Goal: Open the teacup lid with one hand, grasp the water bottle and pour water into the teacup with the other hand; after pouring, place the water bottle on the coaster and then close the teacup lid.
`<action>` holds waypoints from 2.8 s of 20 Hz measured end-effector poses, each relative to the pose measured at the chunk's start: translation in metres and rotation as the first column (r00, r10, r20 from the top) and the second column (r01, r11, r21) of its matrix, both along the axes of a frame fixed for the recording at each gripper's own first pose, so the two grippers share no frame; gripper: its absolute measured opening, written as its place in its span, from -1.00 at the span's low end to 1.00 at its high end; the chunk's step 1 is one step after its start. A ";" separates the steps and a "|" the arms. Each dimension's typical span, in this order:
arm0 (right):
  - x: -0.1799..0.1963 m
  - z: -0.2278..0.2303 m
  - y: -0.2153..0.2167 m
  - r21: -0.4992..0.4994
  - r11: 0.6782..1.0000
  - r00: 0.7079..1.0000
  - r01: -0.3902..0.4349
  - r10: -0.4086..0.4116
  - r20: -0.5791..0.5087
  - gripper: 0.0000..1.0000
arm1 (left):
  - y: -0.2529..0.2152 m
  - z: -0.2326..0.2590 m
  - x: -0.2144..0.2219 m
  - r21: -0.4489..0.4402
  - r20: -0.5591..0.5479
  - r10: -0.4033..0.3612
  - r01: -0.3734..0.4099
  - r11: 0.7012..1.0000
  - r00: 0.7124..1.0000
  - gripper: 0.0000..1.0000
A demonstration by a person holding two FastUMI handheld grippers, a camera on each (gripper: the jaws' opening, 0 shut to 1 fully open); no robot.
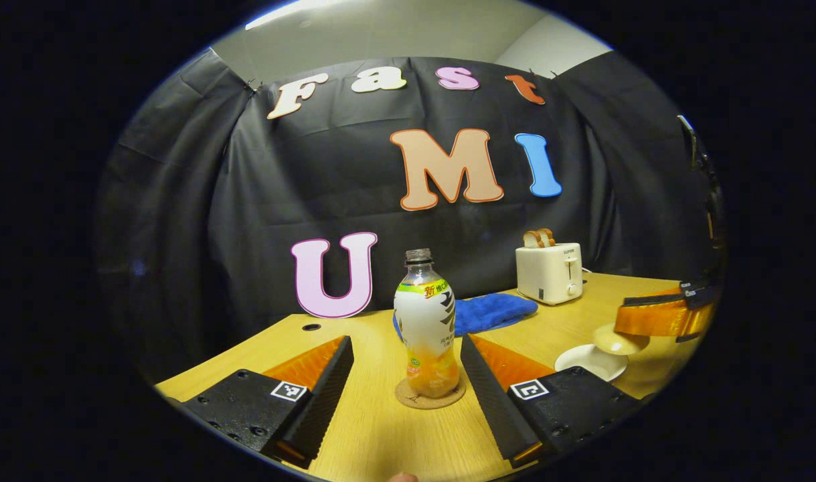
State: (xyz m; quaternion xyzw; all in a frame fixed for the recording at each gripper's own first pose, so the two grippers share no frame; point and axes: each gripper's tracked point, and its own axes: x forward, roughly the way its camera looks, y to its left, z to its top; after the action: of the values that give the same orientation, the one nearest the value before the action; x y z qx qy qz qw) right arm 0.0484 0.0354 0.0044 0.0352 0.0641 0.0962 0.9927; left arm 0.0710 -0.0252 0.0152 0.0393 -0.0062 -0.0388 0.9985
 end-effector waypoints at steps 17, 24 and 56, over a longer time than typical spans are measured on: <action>0.017 -0.032 0.021 -0.060 0.998 0.999 -0.011 0.008 -0.050 -0.36 | 0.018 -0.017 -0.030 -0.055 -0.020 0.014 -0.015 0.998 1.000 0.88; -0.006 -0.005 0.012 -0.072 0.997 0.998 -0.040 0.043 0.041 0.64 | 0.023 -0.019 -0.036 -0.042 -0.019 -0.002 0.002 0.999 1.000 0.87; -0.064 -0.001 -0.060 -0.037 0.979 0.972 0.199 -0.193 0.134 0.79 | 0.051 -0.034 -0.056 -0.046 -0.035 0.054 -0.055 0.997 0.998 0.89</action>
State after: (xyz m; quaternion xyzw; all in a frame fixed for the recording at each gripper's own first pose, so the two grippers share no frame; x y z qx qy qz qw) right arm -0.0151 -0.0244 0.0031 0.0103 -0.0018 -0.0016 0.9999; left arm 0.0152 0.0255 -0.0185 0.0154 0.0108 -0.0120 0.9998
